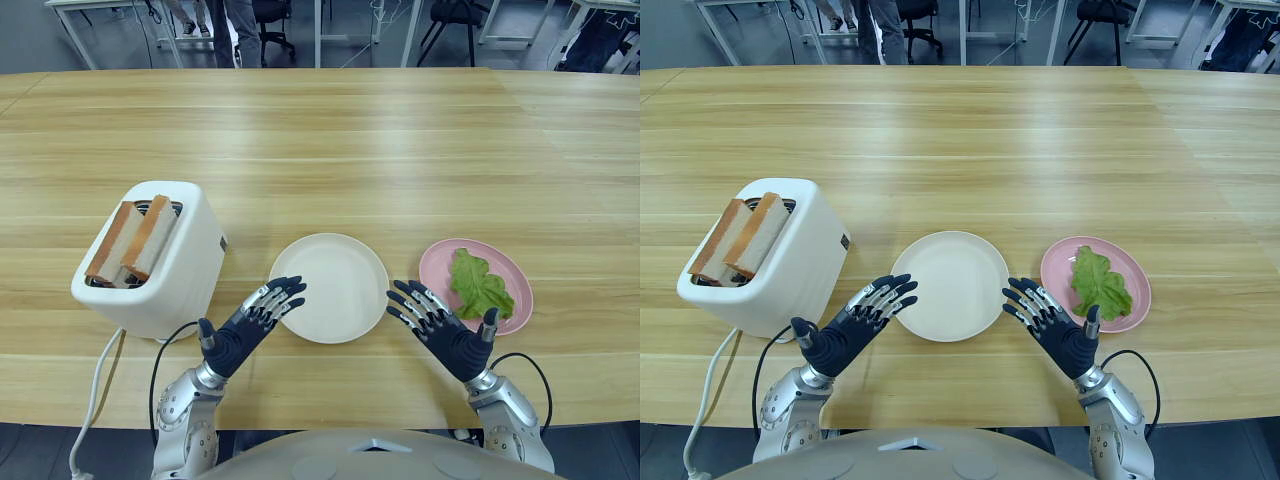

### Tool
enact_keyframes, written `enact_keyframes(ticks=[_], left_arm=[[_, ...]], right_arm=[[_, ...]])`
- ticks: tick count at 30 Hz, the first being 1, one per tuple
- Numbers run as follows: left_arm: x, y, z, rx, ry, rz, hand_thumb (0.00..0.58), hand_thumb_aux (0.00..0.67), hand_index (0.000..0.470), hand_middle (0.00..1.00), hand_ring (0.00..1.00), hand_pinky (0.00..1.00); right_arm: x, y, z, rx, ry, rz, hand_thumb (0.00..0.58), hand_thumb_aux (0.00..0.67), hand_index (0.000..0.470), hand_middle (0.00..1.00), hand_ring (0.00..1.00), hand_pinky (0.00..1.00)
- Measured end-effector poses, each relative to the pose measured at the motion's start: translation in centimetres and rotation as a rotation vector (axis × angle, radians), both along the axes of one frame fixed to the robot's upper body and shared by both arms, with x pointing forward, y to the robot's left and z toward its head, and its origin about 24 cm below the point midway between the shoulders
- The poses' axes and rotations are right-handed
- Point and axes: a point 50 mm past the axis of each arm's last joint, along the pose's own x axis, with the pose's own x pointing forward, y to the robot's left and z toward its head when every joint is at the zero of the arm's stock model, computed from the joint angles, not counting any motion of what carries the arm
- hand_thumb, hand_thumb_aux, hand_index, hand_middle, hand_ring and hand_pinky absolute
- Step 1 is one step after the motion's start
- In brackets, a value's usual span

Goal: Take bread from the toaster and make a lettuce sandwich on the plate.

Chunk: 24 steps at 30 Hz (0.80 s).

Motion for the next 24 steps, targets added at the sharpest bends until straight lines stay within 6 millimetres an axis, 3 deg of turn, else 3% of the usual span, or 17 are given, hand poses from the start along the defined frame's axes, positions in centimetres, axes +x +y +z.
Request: enact_keyframes(ticks=[9,12,14,16,20,24], left_arm=[[-0.2,0.1,-0.2,-0.001,0.017,0.016,0.0,0.0,0.0,0.0,0.0,0.0],[-0.3,0.5,0.8,0.033,-0.022,0.093,0.0,0.0,0.0,0.0,0.0,0.0],[0.1,0.6,3.1,0.054,-0.112,0.167,0.0,0.0,0.0,0.0,0.0,0.0],[1.1,0.9,8.0,0.132,-0.286,0.301,0.0,0.0,0.0,0.0,0.0,0.0],[1.4,1.9,15.6,0.23,-0.511,0.507,0.0,0.0,0.0,0.0,0.0,0.0],[0.8,3.9,19.4,0.469,-0.65,0.75,0.0,0.0,0.0,0.0,0.0,0.0]], right_arm=[[-0.1,-0.1,-0.2,-0.017,0.028,0.002,0.0,0.0,0.0,0.0,0.0,0.0],[0.0,-0.1,-0.1,-0.028,0.023,0.0,0.0,0.0,0.0,0.0,0.0,0.0],[0.0,-0.2,-0.1,-0.03,0.022,-0.001,0.0,0.0,0.0,0.0,0.0,0.0],[0.2,-0.2,0.0,-0.037,0.003,-0.001,0.0,0.0,0.0,0.0,0.0,0.0],[1.2,0.1,0.6,-0.087,-0.06,-0.035,0.0,0.0,0.0,0.0,0.0,0.0],[3.8,0.2,2.7,-0.118,-0.129,-0.165,0.0,0.0,0.0,0.0,0.0,0.0]])
